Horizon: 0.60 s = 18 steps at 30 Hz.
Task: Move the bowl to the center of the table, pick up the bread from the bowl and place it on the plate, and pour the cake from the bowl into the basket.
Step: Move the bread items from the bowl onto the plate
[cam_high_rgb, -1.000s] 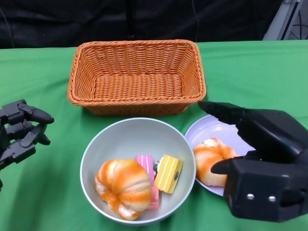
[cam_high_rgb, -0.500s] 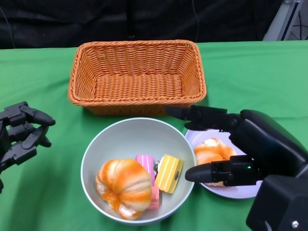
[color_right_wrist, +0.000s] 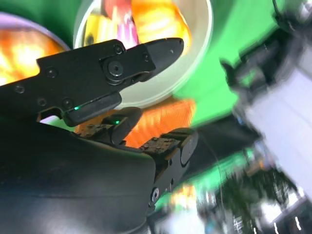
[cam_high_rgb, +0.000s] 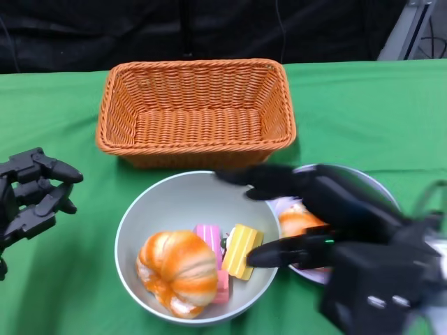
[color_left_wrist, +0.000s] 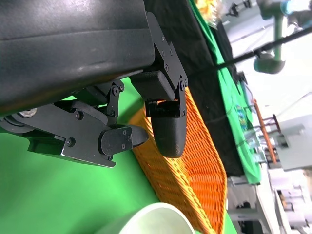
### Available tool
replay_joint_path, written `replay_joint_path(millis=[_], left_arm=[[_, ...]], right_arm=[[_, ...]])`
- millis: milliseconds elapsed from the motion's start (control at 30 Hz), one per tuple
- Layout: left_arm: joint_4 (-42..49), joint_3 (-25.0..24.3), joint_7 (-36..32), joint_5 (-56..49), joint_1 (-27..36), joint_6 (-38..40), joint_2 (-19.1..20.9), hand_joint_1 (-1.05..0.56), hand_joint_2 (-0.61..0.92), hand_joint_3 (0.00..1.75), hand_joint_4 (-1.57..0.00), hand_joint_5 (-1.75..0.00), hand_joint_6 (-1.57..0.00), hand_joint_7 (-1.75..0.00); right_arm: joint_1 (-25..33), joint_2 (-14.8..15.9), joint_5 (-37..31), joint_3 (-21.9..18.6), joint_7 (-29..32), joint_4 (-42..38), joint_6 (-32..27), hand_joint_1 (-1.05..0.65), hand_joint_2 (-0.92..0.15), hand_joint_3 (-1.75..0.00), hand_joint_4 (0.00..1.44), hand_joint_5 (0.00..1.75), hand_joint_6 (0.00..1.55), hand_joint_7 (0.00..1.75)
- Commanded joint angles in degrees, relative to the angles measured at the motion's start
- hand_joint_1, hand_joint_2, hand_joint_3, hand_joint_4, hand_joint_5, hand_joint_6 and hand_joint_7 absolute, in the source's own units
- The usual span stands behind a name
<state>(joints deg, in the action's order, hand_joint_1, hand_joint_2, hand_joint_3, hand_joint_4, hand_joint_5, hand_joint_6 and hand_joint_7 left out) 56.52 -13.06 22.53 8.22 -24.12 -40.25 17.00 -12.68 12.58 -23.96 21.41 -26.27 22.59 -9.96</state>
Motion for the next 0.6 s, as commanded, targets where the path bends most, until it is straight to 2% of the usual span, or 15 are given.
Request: replay_joint_path(millis=[33, 200, 333, 600], left_arm=[[0.1, -0.1, -1.4, -0.6, -0.2, -0.7, 0.8, -0.03, 0.88, 0.51, -0.75, -1.49, -0.8, -1.09], [0.2, 0.1, -1.9, -0.9, -0.2, -0.9, 0.8, -0.04, 0.89, 0.5, -0.75, -1.47, -0.8, -1.09], [0.1, 0.1, -1.7, -1.1, -0.2, -1.2, 0.8, -0.03, 0.89, 0.51, -0.75, -1.49, -0.79, -1.12], [-0.1, 0.1, -1.9, -1.1, -0.1, -1.1, 0.8, -0.03, 0.88, 0.51, -0.75, -1.5, -0.79, -1.12]], right_arm=[[-2.3, -0.4, -0.9, 1.6, 2.2, -5.2, 3.2, -0.69, -0.92, -0.02, 0.62, 0.06, 0.45, 0.01], [-3.4, -0.7, -1.0, 2.4, 3.1, -9.1, 5.6, -0.7, -0.92, -0.03, 0.59, 0.04, 0.44, 0.0], [-4.7, -1.5, -1.1, 4.3, 4.9, -16.3, 10.7, -0.72, -0.92, -0.02, 0.59, 0.03, 0.43, 0.0], [-5.3, -1.9, -1.1, 5.2, 5.1, -18.9, 12.8, -0.71, -0.92, -0.03, 0.59, 0.02, 0.41, 0.0]])
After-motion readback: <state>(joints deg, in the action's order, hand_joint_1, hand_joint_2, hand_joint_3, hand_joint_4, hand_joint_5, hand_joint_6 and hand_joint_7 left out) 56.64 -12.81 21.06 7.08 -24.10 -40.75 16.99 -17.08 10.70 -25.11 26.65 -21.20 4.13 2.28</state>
